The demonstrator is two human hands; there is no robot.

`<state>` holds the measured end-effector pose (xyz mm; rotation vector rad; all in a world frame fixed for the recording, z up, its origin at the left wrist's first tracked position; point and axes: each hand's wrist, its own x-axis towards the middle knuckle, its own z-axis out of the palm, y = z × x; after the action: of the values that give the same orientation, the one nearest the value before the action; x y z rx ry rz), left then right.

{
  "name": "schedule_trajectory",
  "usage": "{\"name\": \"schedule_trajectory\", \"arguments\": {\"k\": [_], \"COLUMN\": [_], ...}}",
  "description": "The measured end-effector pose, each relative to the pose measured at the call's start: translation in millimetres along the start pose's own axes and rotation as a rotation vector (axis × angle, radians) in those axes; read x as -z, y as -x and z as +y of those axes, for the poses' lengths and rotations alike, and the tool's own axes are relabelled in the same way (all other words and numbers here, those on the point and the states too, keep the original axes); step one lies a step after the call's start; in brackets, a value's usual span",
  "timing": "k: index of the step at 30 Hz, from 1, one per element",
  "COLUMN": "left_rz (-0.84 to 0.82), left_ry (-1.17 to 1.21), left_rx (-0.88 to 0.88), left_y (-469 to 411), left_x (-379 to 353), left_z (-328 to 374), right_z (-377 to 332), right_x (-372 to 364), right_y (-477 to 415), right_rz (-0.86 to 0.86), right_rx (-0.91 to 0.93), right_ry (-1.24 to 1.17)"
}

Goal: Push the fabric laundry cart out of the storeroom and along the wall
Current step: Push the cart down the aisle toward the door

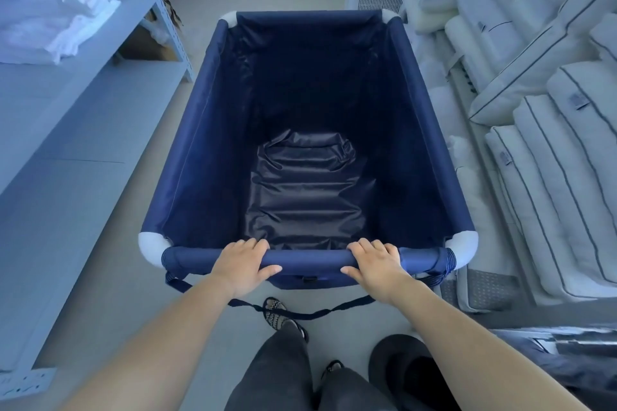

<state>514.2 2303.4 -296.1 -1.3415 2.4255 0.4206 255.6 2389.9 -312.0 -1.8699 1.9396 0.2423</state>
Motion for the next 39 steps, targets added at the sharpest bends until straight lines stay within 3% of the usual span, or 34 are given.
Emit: {"name": "schedule_trajectory", "arguments": {"k": [4, 19, 28, 39], "left_rz": [-0.089, -0.042, 0.114, 0.180], "left_ry": [0.020, 0.045, -0.107, 0.030], "left_rx": [-0.065, -0.160, -0.268, -0.221], "left_y": [-16.5, -83.7, -109.5, -131.6], "left_x": [10.7, 30.0, 25.9, 39.9], "left_z": [-6.5, -26.1, -35.2, -42.2], "right_z": [7.9, 31.7, 32.2, 27.3], "right_x": [7.8, 50.7, 66.3, 62.7], "right_y": [-12.0, -79.4, -113.0, -138.0], "right_rz": [-0.016, -0.047, -0.027, 0.181], "right_rx": [0.007, -0.006, 0.098, 0.019], "right_ry": [-0.015, 0.021, 0.115, 0.133]}}
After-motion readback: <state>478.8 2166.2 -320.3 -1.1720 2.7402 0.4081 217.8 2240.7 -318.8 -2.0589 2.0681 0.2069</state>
